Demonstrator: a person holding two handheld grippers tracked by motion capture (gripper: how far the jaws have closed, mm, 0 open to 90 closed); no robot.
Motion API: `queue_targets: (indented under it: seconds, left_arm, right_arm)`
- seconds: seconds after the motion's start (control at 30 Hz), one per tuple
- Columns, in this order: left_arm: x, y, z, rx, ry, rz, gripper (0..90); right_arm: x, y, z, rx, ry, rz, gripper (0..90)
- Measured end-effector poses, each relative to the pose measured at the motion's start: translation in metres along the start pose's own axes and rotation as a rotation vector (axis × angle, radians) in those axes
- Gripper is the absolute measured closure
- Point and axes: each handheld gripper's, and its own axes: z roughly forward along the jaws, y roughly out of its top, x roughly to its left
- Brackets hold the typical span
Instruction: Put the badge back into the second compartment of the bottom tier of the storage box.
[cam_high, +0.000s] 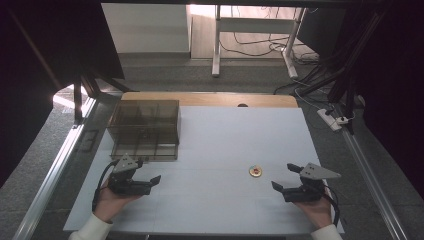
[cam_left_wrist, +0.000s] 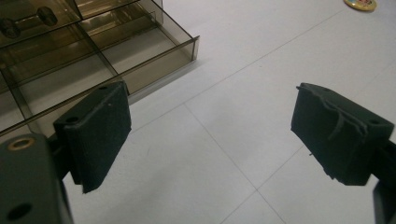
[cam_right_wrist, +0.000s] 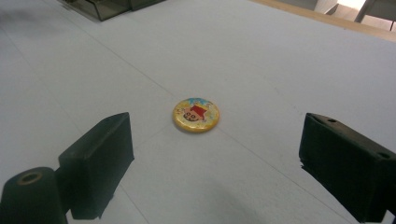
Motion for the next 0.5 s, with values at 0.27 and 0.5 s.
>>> queue_targets:
  seconds: [0.27, 0.5]
  left_arm:
    - [0.0008, 0.0001, 0.0006, 0.004, -0.01, -0.005, 12.5]
    - [0.0012, 0.0001, 0.0012, 0.01, -0.012, -0.006, 12.7]
  right_arm:
    - [-0.0004, -0.0007, -0.0019, 0.0, -0.004, 0.007, 10.6]
    - [0.0005, -0.0011, -0.0006, 0.014, -0.002, -0.002, 10.8]
